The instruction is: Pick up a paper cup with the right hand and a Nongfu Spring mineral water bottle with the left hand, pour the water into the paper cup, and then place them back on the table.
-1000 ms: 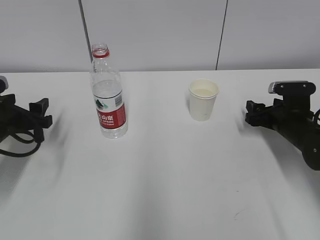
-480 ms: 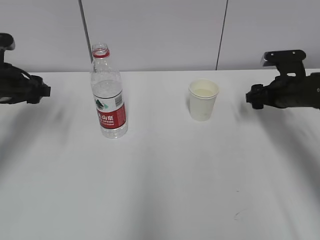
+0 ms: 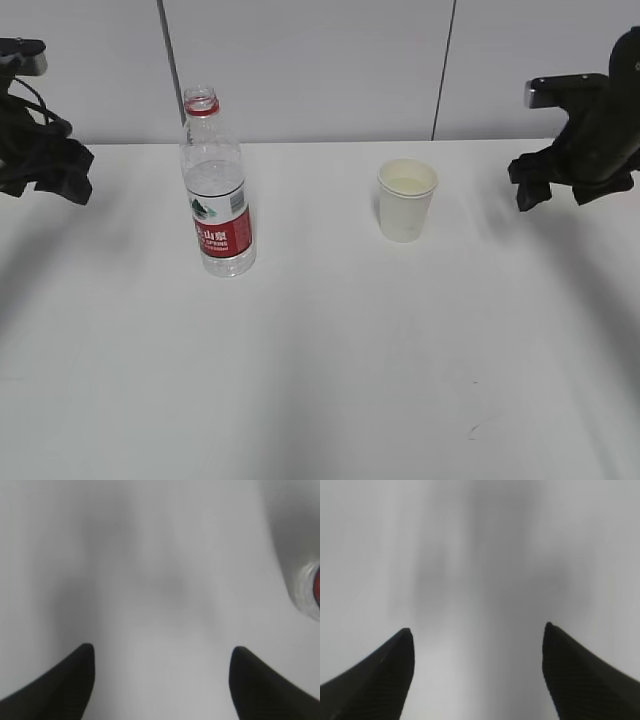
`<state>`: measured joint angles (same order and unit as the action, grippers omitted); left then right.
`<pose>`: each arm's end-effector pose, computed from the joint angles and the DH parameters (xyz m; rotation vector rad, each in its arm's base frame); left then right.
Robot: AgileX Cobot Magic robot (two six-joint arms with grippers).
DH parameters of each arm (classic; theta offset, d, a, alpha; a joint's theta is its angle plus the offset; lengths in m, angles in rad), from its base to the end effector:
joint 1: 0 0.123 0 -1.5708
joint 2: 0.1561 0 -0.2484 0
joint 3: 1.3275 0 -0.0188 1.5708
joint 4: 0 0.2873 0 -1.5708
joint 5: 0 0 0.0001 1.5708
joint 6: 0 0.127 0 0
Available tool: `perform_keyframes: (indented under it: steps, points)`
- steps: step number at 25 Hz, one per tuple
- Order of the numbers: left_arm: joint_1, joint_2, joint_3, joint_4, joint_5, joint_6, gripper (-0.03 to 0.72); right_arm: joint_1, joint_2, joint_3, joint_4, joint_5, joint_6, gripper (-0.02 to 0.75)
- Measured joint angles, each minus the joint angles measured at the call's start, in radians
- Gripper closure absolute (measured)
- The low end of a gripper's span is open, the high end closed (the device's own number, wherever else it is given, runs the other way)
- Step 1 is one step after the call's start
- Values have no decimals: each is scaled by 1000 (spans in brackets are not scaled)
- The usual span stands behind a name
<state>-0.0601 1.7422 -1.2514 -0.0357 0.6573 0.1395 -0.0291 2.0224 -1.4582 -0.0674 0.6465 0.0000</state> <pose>0.4125 -0.0276 0.1518 0.2326 2.6207 -0.0112 0.4603 -0.0186 0.0973 -0.0208 2.6941 -0.0801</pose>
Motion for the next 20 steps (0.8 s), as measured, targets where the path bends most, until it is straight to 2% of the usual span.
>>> perform_keyframes:
  steps: [7, 12, 20]
  points:
    - [0, 0, -118, 63, 259, 0, 179, 0, 0, -174, 74, 291, -67, 146]
    - [0, 0, -184, 144, 336, 0, 179, 0, 0, -232, 96, 391, -90, 146]
    - [0, -2, -192, 153, 409, -4, 179, 0, -4, -236, 100, 474, -109, 146]
